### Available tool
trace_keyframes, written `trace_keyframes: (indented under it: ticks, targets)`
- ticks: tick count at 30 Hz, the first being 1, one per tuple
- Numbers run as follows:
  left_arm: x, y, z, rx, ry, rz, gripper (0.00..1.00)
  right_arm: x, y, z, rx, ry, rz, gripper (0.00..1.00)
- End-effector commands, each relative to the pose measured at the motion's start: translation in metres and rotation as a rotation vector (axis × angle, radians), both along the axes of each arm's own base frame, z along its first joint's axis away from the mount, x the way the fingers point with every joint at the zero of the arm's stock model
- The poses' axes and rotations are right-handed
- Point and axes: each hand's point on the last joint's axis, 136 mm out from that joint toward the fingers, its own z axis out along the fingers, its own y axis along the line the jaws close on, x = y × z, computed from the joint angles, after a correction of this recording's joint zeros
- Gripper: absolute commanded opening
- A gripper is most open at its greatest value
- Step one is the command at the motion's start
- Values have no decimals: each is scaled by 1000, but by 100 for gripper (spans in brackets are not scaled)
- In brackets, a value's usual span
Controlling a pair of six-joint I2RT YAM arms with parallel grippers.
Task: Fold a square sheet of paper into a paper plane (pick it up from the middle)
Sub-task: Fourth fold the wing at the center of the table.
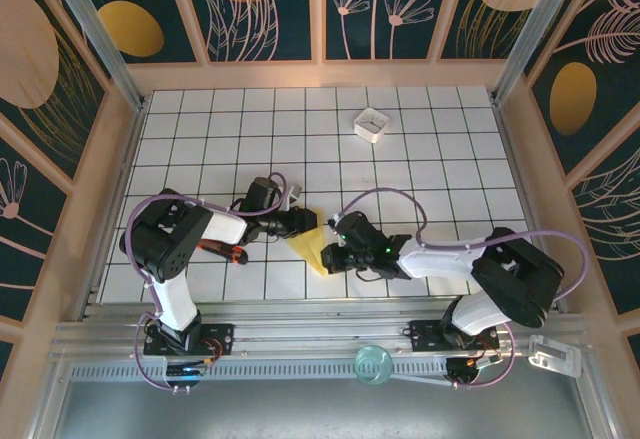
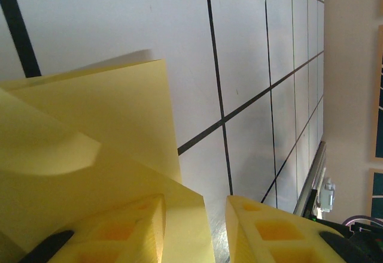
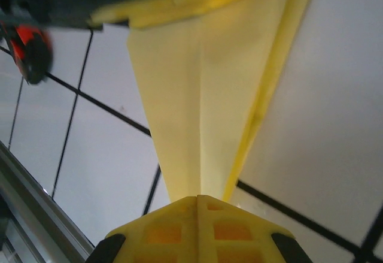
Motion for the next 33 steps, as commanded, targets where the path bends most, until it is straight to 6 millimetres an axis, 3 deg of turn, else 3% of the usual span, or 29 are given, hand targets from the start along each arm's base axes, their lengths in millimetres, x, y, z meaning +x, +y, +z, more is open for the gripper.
trace_keyframes:
  ticks: [1, 5, 10, 20, 33]
  targets:
    - [-17, 23, -40, 131, 107, 30, 34, 14, 23, 14, 53, -47, 43, 4]
    - [-16, 23, -39, 129, 105, 31, 34, 22, 32, 6, 39, -44, 61, 3]
    - [-16, 22, -38, 127, 105, 31, 34, 23, 29, -19, -14, 0, 65, 3]
    - [-15, 22, -38, 128, 102, 29, 34, -15, 2, -51, -94, 108, 64, 2]
    - [-15, 23, -39, 136, 104, 31, 34, -46, -16, -55, -124, 146, 52, 0]
